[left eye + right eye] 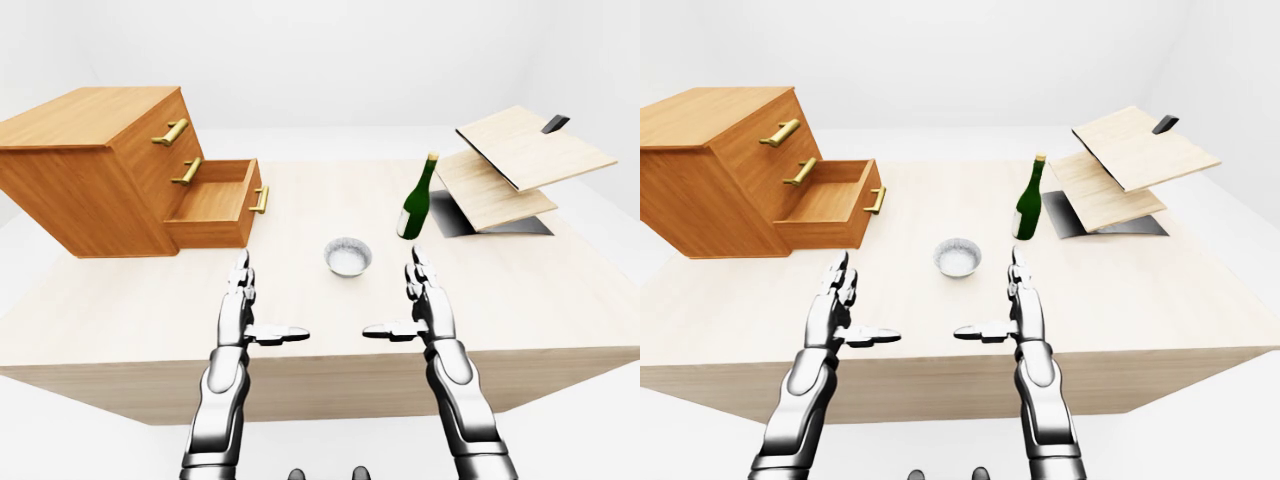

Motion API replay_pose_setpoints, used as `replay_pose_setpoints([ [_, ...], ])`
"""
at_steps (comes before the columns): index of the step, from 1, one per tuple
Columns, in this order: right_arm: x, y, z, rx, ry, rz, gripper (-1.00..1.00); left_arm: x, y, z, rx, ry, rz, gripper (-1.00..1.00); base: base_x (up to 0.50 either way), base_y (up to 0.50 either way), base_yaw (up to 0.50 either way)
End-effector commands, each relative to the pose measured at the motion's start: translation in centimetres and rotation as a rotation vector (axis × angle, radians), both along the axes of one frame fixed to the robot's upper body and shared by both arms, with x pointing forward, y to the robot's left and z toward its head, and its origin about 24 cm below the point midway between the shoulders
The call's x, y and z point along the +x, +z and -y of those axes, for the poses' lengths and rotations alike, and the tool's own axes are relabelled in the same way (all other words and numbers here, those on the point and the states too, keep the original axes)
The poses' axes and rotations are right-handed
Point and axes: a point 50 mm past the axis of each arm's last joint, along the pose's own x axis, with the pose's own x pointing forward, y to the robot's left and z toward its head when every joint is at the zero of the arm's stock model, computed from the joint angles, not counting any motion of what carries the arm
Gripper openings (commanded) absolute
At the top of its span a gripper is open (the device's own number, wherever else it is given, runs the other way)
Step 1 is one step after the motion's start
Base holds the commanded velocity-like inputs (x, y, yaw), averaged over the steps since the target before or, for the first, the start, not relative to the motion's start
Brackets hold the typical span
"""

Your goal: Put the bowl on top of the cabinet.

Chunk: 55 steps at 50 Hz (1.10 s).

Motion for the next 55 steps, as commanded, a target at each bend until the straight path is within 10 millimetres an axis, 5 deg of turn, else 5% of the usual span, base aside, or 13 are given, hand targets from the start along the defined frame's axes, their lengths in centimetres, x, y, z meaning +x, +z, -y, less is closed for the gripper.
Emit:
replay_pose_setpoints([
  [1,0.0,0.2,0.6,0.007,0.003,0.003,1.0,0.0,0.1,-0.7,0.001,-0.001,0.003,1.0,0.0,0.0,0.0],
  [28,0.0,1.2,1.1,0.003,-0.012,0.017,1.0,-0.3,1.5,-0.7,0.013,-0.005,0.03,1.0,0.0,0.0,0.0],
  [44,-1.0,5.7,0.7,-0.036,0.002,0.193,1.0,-1.1,6.2,-1.3,0.012,0.0,0.216,1.0,0.0,0.0,0.0],
  [55,-1.2,6.9,0.9,-0.038,-0.001,0.245,1.0,-1.8,8.9,-1.6,0.015,0.003,0.334,1.0,0.0,0.0,0.0],
])
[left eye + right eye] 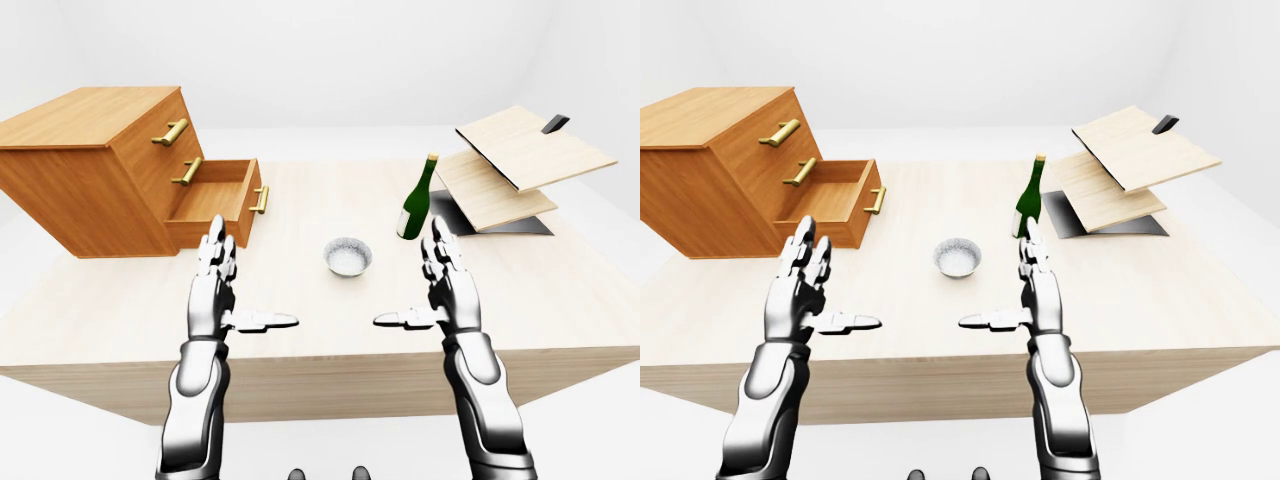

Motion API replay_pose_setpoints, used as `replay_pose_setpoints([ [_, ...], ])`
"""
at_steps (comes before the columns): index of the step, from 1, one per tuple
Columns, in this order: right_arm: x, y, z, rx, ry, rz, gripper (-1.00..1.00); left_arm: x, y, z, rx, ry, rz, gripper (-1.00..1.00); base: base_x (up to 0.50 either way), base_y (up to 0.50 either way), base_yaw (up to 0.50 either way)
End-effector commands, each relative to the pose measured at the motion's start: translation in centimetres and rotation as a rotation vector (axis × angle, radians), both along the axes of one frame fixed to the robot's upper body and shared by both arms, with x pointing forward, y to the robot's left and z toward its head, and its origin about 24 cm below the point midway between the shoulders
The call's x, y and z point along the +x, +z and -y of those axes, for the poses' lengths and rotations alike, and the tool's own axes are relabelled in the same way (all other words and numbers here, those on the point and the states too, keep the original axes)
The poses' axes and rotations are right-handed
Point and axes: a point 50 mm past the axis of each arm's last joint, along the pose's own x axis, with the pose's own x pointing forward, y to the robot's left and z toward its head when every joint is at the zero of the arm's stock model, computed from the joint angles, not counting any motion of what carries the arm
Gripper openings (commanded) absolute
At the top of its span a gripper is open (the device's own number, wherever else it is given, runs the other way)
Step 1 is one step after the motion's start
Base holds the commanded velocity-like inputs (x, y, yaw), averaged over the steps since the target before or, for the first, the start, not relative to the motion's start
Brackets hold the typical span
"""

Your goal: Put the bowl on top of the cabinet.

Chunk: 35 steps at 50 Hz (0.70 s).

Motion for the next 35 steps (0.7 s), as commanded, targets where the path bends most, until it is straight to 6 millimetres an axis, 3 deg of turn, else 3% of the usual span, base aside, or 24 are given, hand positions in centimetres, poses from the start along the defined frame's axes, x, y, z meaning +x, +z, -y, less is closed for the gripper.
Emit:
replay_pose_setpoints([
  [1,-0.4,1.6,0.1,-0.007,-0.002,0.072,1.0,-0.9,3.0,-0.3,0.003,0.003,0.133,1.0,0.0,0.0,0.0],
  [13,-0.8,2.8,0.1,-0.009,0.01,0.123,1.0,-1.8,5.3,-0.5,0.001,0.0,0.241,1.0,0.0,0.0,0.0],
  [35,-1.1,4.2,0.5,-0.004,-0.008,0.184,1.0,-2.5,7.1,-0.9,0.001,0.008,0.329,1.0,0.0,0.49,0.0],
])
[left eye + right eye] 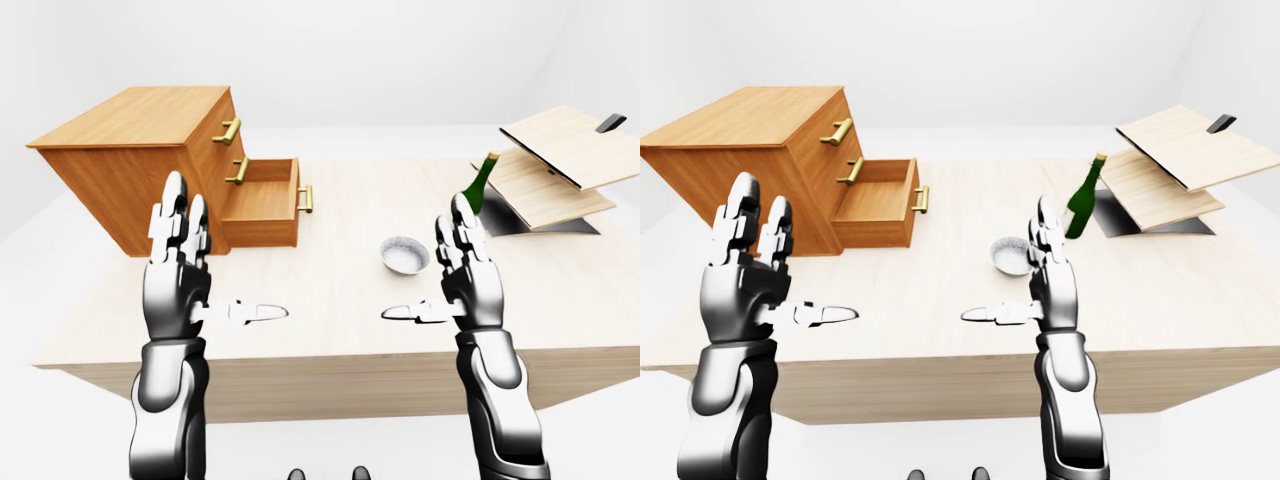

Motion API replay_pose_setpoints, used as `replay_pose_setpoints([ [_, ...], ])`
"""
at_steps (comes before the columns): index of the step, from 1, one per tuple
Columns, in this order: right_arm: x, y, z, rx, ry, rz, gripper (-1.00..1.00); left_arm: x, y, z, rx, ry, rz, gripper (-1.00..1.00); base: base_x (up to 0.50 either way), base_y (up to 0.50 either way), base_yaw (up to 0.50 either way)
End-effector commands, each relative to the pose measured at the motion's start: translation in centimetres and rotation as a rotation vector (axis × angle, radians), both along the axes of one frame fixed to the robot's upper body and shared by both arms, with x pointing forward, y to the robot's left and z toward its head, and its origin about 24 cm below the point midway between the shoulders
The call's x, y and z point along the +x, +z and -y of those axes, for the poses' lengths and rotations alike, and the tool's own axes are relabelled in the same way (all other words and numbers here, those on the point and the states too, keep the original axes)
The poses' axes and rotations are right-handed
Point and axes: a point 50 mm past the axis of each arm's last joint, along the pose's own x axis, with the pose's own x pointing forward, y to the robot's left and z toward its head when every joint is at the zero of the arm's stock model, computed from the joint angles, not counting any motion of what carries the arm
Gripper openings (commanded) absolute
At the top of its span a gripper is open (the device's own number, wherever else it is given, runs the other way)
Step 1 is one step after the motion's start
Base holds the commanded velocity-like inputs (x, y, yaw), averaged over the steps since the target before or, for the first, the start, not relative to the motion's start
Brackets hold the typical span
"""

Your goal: Put the bowl on top of the cabinet.

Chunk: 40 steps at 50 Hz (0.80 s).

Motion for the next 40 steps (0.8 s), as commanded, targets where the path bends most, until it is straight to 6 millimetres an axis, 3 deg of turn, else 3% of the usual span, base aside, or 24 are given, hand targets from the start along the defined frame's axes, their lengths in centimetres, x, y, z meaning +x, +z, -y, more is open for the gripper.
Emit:
replay_pose_setpoints([
  [1,-0.1,0.6,0.2,0.003,-0.007,0.025,1.0,-0.4,1.0,-0.3,0.0,0.006,0.047,1.0,0.0,0.5,0.0],
  [10,0.0,0.5,0.5,0.008,-0.015,0.023,1.0,-0.4,1.4,-0.7,-0.001,0.017,0.067,1.0,0.0,0.5,0.0],
  [20,-0.1,0.6,0.3,0.007,-0.016,0.025,1.0,-1.6,3.8,-1.2,-0.006,0.031,0.188,1.0,0.0,0.4,0.0],
  [40,0.1,0.0,0.2,0.001,-0.016,0.001,1.0,-3.0,6.9,-3.1,-0.024,0.078,0.352,1.0,0.0,0.01,0.0],
])
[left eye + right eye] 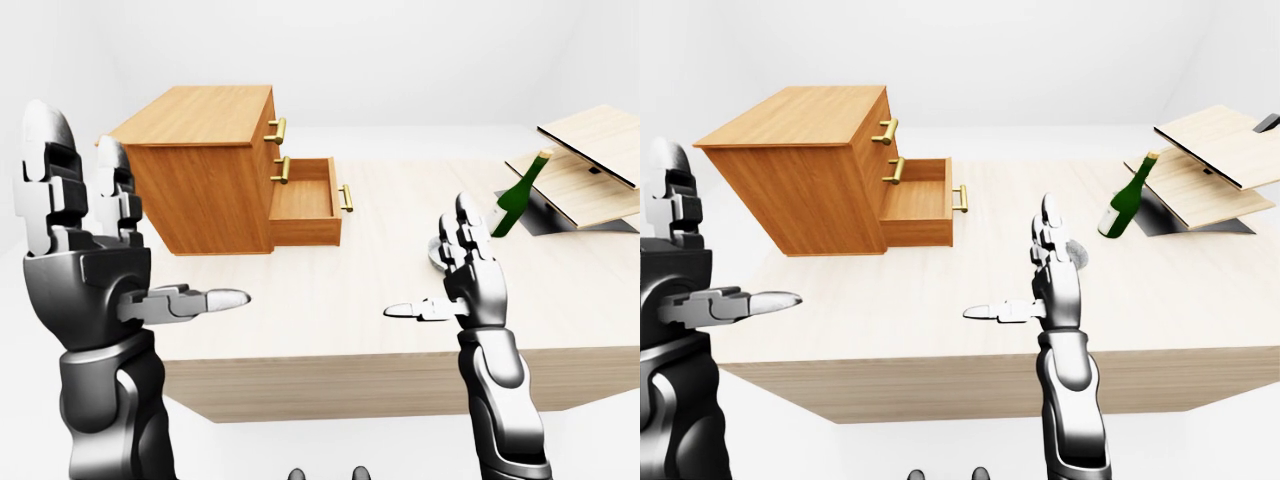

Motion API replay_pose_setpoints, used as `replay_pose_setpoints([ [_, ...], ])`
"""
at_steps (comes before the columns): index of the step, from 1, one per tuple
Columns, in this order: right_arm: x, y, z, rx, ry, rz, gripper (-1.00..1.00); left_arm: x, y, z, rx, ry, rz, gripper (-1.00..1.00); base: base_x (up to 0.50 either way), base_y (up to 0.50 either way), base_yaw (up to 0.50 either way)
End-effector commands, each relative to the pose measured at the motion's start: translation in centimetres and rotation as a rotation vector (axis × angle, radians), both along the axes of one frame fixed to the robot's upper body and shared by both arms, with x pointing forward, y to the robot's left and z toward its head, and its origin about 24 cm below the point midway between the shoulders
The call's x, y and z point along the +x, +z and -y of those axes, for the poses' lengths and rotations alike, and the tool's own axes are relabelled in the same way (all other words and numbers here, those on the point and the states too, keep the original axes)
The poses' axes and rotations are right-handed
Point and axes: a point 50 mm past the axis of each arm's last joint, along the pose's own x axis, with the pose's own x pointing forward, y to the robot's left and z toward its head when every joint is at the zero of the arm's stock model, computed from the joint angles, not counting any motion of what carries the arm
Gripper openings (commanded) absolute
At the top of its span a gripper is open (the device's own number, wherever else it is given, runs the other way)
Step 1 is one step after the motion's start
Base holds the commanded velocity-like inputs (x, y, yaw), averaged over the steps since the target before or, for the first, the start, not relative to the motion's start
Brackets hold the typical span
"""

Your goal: Put the bowl on top of the cabinet.

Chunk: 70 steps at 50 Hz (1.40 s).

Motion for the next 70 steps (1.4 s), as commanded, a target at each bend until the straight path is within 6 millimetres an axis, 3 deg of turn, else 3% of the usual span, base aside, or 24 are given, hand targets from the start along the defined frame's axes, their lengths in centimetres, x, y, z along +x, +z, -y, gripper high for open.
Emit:
replay_pose_setpoints([
  [1,0.1,-0.4,-0.1,-0.013,0.002,-0.017,1.0,-0.7,1.3,-0.9,-0.01,0.021,0.07,1.0,0.0,0.0,0.0],
  [17,0.0,0.2,0.4,0.034,-0.002,0.009,1.0,-1.1,2.2,-1.6,-0.031,0.032,0.113,1.0,0.0,0.0,0.0],
  [35,0.1,-0.1,0.1,0.006,-0.003,-0.004,1.0,-1.2,2.4,-1.7,-0.036,0.031,0.128,1.0,0.46,0.0,0.0],
  [55,-0.2,0.2,0.0,0.015,0.011,0.01,1.0,-1.7,2.9,-1.8,-0.043,0.03,0.156,1.0,0.02,0.32,0.0],
  [70,0.0,0.2,0.3,0.007,-0.013,0.011,1.0,-2.6,3.9,-2.0,-0.059,0.024,0.22,1.0,0.0,0.01,0.0],
])
